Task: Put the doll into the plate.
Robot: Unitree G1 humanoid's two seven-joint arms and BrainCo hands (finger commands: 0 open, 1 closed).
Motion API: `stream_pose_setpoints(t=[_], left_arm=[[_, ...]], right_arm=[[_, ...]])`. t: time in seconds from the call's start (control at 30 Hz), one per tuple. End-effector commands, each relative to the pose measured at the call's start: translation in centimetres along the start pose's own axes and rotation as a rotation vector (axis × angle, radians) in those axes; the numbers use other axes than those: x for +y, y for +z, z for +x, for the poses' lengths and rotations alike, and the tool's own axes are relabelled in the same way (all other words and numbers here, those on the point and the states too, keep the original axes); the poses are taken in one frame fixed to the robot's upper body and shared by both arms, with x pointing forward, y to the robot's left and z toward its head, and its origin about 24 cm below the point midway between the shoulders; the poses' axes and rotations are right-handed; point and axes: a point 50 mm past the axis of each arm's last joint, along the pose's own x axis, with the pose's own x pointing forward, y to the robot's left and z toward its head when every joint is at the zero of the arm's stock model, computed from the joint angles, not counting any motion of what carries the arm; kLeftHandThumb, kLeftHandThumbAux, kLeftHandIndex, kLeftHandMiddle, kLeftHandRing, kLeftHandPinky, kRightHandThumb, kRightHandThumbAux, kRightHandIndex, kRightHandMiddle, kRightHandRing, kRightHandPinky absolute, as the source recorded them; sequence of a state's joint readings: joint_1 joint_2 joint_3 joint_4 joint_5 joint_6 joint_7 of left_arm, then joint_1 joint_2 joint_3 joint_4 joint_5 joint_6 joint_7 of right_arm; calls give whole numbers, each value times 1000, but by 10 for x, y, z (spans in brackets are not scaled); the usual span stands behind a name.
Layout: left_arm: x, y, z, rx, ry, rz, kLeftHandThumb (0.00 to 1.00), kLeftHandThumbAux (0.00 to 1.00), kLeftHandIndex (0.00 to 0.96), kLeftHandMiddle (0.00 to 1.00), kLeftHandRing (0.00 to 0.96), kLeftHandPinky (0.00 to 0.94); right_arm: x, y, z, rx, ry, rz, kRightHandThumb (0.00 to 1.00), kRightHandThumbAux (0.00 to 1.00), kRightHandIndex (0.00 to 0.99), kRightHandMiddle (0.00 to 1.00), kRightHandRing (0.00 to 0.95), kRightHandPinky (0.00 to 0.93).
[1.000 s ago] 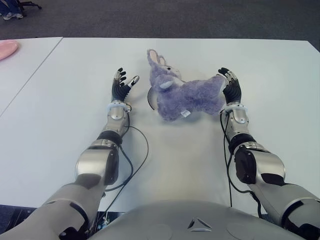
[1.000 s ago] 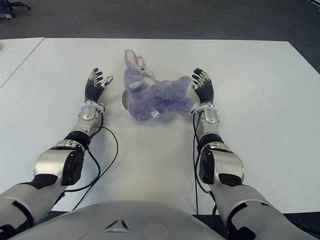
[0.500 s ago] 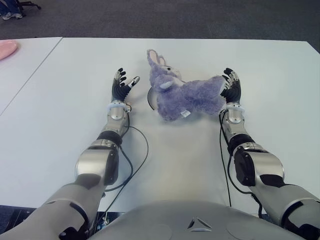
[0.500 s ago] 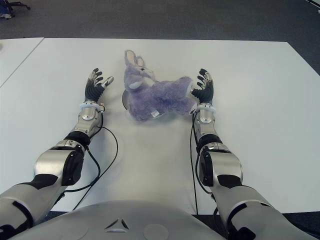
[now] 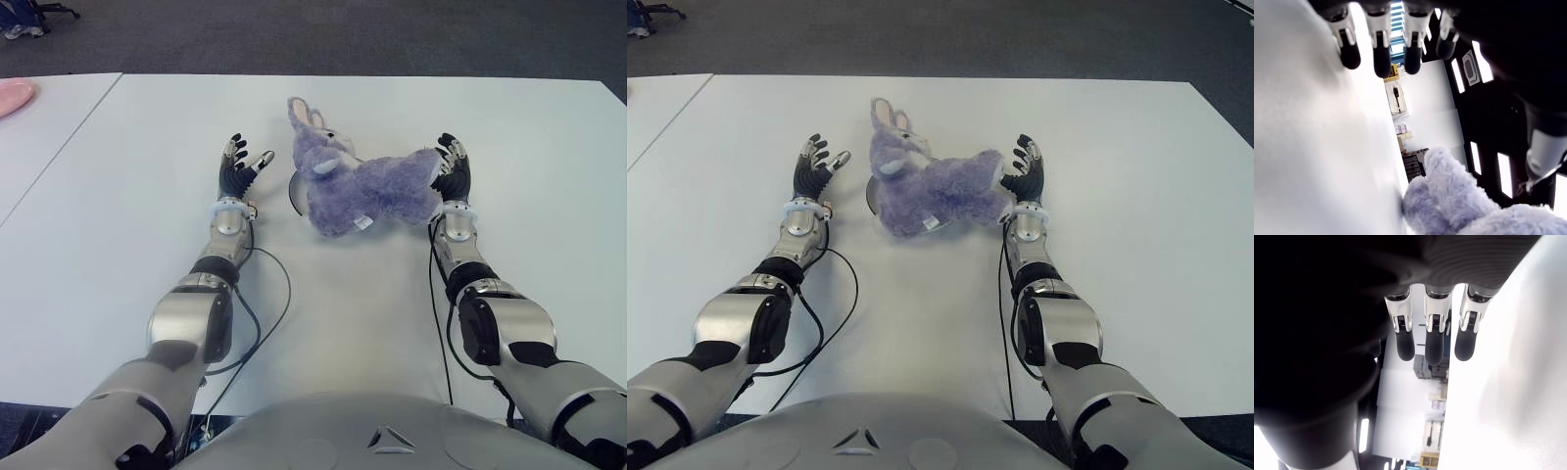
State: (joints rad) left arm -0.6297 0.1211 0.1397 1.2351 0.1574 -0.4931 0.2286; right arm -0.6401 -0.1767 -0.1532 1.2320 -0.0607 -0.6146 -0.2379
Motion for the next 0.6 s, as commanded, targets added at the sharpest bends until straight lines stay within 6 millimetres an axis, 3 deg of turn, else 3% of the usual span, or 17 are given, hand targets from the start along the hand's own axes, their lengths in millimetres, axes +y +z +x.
stream_pose_setpoints(t=[0.03,0.6], left_arm=[[-9,-97,-71,416,-56,53,0,590,93,141,142,139],[-9,-97,-71,411,-54,64,0,585,111,153,149,142]], right_arm=[[3,-97,-85,444,55,-94,0,934,143,151,151,192],[2,-97,-84,450,56,-100,0,938,155,158,155,190]])
